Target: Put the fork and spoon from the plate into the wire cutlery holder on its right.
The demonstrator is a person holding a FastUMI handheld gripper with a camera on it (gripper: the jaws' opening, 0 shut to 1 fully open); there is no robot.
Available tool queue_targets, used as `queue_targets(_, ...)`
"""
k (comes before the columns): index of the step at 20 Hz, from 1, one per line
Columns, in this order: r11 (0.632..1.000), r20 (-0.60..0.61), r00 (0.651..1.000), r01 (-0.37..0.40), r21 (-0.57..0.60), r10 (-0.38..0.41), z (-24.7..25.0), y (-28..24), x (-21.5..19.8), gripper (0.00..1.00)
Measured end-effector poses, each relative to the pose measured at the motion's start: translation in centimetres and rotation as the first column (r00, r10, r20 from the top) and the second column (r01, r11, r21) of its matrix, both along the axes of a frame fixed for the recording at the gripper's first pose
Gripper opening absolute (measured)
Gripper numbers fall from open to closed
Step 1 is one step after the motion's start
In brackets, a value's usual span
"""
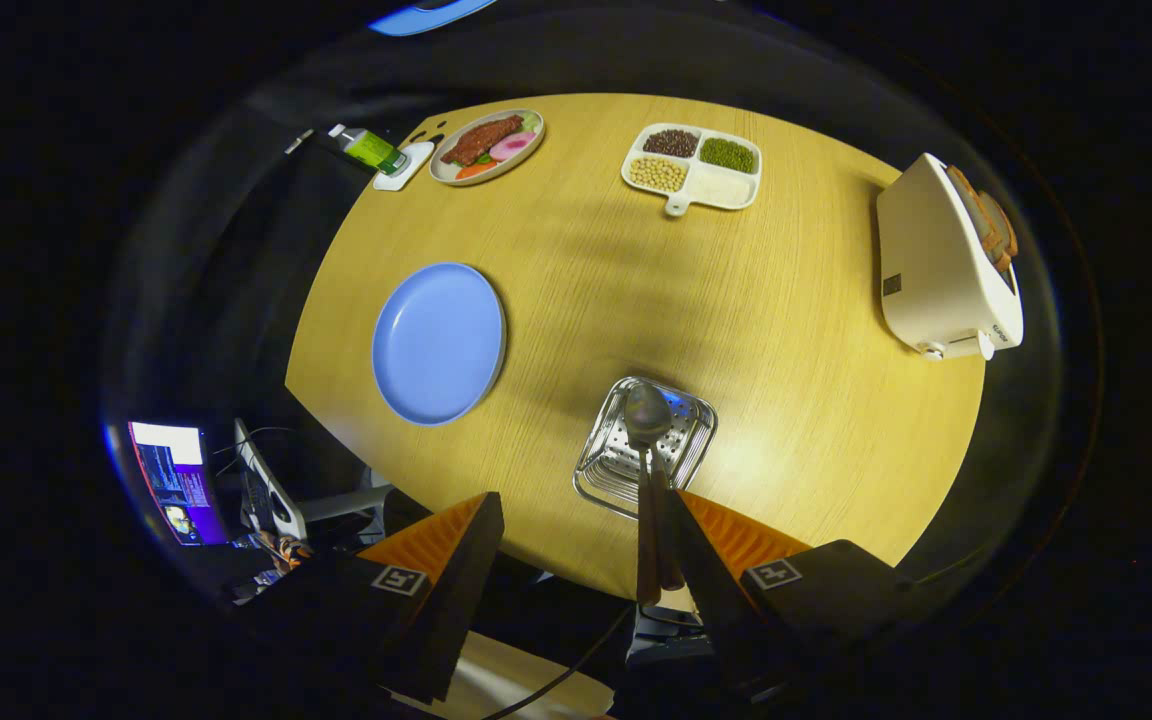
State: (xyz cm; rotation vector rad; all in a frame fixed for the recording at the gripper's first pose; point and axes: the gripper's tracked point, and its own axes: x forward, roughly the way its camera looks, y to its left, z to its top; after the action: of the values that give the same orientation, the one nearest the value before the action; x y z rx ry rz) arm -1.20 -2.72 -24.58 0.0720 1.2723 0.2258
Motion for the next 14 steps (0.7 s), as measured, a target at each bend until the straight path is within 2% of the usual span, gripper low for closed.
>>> queue_targets(4, 0.999, 0.19, 0.981, 0.026, 0.04, -0.033, 4.6, 1.7, 0.6, 0.99)
queue_targets(7, 0.996, 0.372, 0.925, 0.061, 0.059, -0.079, 9.4, 2.2, 1.9, 0.99)
queue_targets(10, 0.993, 0.568, 0.814, 0.097, 0.071, -0.12, 13.9, 2.3, 2.7, 0.99)
queue_targets(14, 0.985, 0.767, 0.621, 0.154, 0.082, -0.161, 19.5, 1.4, 2.3, 0.99)
